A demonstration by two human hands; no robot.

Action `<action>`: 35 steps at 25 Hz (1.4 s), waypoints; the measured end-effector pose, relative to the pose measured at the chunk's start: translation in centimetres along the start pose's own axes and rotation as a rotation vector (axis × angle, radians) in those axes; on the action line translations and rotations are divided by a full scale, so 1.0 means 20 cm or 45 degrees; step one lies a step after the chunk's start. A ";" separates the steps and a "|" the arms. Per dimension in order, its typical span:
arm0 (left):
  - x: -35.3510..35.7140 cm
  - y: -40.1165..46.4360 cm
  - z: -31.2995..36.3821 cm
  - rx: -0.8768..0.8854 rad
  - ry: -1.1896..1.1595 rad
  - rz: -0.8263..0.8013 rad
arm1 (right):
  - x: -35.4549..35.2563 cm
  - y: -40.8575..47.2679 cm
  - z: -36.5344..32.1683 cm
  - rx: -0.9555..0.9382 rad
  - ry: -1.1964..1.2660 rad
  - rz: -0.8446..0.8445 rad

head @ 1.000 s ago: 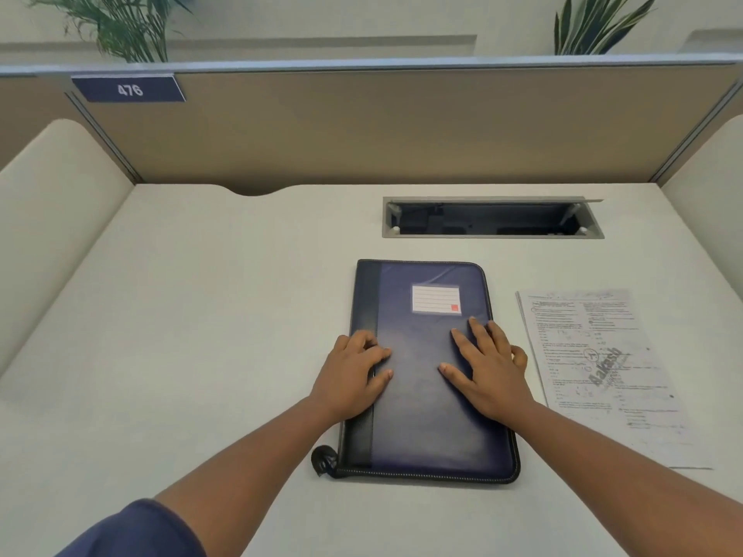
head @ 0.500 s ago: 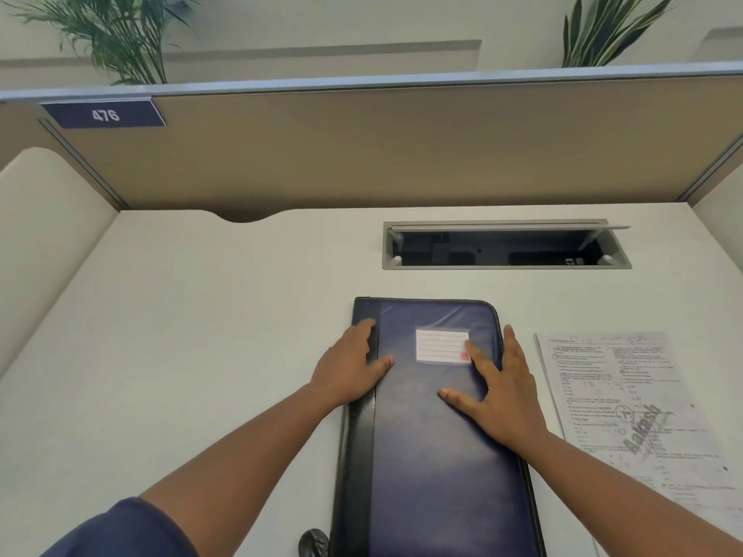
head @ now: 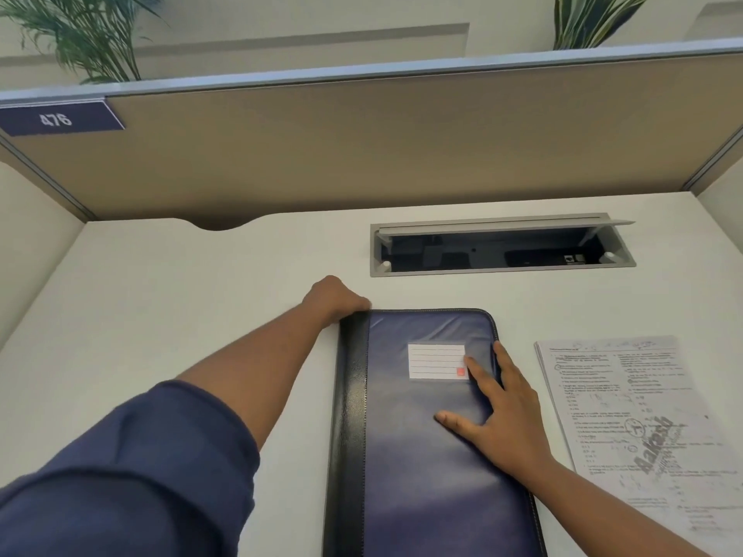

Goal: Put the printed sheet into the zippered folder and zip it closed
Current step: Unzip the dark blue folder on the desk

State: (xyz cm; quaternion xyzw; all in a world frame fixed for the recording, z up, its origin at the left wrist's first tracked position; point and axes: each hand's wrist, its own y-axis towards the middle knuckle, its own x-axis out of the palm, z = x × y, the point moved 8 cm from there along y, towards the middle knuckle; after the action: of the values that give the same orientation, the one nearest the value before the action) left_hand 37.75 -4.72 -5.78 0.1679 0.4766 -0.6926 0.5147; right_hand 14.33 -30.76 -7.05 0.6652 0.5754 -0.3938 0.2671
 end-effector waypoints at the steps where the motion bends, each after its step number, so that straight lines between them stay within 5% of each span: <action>1: 0.01 0.02 0.00 -0.045 -0.070 -0.035 | 0.00 0.00 0.00 0.004 0.011 0.001; 8: 0.01 0.07 0.02 -0.143 0.049 -0.103 | 0.00 -0.01 0.00 0.016 0.063 -0.011; 13: -0.03 0.04 0.09 0.031 0.394 0.013 | -0.01 -0.01 -0.03 -0.056 0.029 -0.011; 19: 0.02 0.03 0.19 0.115 0.405 0.060 | -0.01 -0.01 -0.06 -0.127 0.012 0.015; 28: 0.22 -0.03 0.44 0.196 0.037 0.056 | -0.02 -0.01 -0.09 -0.237 -0.102 0.110; 32: 0.35 -0.07 0.52 0.192 -0.183 -0.002 | 0.03 0.00 -0.02 -0.119 -0.117 -0.095; 35: 0.37 -0.08 0.51 0.148 -0.279 -0.011 | -0.02 0.08 -0.02 -0.044 -0.108 -0.030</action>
State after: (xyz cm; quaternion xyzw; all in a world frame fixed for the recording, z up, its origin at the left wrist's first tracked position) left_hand 35.90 -17.32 -5.46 0.1185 0.3772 -0.7355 0.5502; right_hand 15.88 -30.92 -6.61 0.6364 0.5781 -0.4149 0.2978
